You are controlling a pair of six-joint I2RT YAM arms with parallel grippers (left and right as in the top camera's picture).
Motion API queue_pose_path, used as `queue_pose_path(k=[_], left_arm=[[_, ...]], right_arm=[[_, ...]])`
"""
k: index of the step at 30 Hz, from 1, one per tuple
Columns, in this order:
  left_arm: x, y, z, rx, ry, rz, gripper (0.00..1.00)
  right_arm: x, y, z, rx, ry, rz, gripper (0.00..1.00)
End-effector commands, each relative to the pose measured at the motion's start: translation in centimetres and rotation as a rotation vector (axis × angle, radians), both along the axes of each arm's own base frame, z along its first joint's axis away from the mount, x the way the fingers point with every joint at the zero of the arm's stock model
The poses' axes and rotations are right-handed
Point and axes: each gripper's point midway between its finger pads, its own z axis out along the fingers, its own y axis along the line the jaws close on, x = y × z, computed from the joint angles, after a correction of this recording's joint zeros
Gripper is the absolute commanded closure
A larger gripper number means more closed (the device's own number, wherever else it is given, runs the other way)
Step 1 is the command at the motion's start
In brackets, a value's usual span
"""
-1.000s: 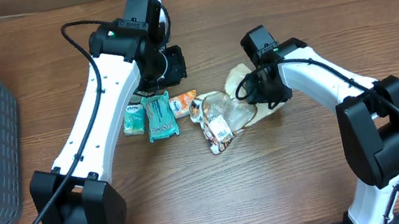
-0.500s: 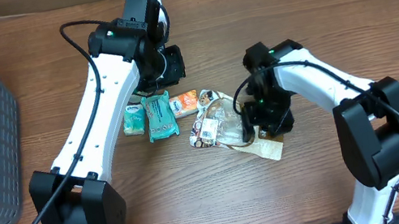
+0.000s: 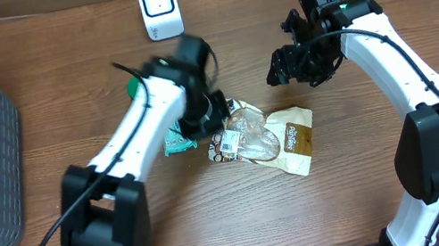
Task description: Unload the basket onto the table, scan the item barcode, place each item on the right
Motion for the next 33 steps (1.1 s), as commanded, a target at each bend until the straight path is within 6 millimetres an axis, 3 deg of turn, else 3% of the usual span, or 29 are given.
queue_pose_path(k=[1, 7, 15, 21, 26, 30, 33], left_arm=[[-3.0, -1.4, -3.0, 0.001, 0.077, 0.013, 0.96], [-3.5, -3.1, -5.5, -0.013, 0.024, 0.025, 0.96], [-0.2, 1.1, -6.5, 0.245, -0.173, 0.061, 0.96], [1.8, 1.4, -6.2, 0.233, -0.234, 0.087, 0.96], [4.4, 2.8, -5.5, 0.218, -0.299, 0.055, 0.96], [5.1, 3.9, -5.5, 0.22, -0.298, 0.07, 0.96], [4.2, 3.3, -5.6, 0.176, -0.254, 0.056, 0.96]], right_arm=[[0.9, 0.5, 0.0, 0.005, -0.036, 0.022, 0.31], [1.2, 0.6, -0.6, 0.005, -0.035, 0.019, 0.31], [-0.1, 0.3, -2.3, -0.003, 0.017, 0.016, 0.31], [-2.2, 0.5, -4.5, 0.02, 0.088, 0.023, 0.31], [-4.5, 2.1, -6.7, 0.148, 0.136, 0.064, 0.3], [-4.7, 2.5, -7.0, 0.209, 0.116, 0.104, 0.29], [-4.4, 2.0, -7.3, 0.221, 0.098, 0.1, 0.25]])
